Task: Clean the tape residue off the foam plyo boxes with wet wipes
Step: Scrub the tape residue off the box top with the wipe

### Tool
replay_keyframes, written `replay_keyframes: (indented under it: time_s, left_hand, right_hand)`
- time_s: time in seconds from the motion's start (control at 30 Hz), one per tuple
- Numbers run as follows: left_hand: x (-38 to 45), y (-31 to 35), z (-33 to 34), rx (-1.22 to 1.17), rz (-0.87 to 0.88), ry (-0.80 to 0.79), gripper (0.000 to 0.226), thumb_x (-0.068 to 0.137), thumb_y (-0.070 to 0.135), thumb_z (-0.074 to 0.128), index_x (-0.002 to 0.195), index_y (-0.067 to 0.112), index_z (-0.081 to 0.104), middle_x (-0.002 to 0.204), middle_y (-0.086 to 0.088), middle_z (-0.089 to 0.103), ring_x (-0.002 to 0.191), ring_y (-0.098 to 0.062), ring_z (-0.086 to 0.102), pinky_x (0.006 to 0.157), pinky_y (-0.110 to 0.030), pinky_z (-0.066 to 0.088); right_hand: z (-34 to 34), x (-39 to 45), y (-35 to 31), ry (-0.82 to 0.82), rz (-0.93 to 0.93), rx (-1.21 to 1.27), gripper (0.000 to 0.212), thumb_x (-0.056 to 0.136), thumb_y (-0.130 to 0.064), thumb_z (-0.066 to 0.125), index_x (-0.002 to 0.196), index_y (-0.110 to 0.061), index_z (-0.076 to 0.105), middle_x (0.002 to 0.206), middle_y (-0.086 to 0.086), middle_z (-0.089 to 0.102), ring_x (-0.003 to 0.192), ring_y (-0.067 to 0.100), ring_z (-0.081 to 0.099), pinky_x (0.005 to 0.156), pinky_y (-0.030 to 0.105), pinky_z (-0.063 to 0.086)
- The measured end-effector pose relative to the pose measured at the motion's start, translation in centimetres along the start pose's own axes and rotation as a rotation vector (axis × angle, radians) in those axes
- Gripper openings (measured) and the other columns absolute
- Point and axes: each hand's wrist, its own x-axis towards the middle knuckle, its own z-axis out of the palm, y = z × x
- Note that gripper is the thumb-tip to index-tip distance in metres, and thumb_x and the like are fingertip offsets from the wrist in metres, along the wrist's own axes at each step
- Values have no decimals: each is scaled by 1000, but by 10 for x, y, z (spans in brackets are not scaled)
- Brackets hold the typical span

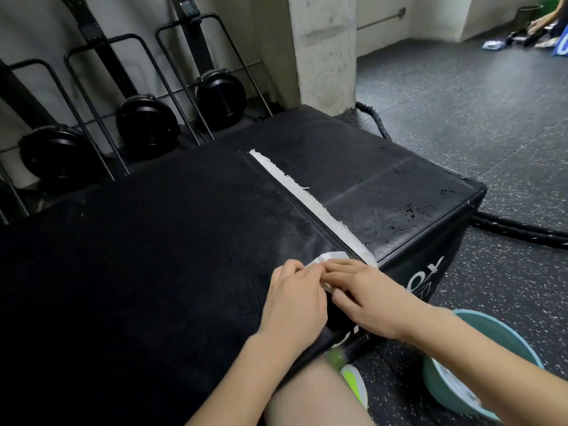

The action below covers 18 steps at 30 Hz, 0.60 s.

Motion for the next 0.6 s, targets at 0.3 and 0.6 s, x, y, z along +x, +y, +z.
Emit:
replay_keyframes:
  time_s: [0.3, 0.6]
  left_hand:
    - [-48, -22, 9, -15, 54, 227, 15, 85, 43, 67, 92, 31, 72, 79, 18, 62, 87, -7, 50, 85, -27, 38]
    - [-37, -29, 3, -85, -38, 68, 16, 95, 36, 60, 108, 32, 67, 103, 21, 63, 109, -5, 41, 95, -29, 29]
  right_hand:
    - [3, -27, -5, 66, -48, -71, 31, 97, -49, 51, 95, -22, 68, 107, -13, 64, 93, 11, 60, 81, 30, 52]
    - [4, -12, -5, 9, 1, -113, 7, 90, -33, 73, 91, -27, 76, 104, -11, 70, 91, 20, 61, 79, 38, 52]
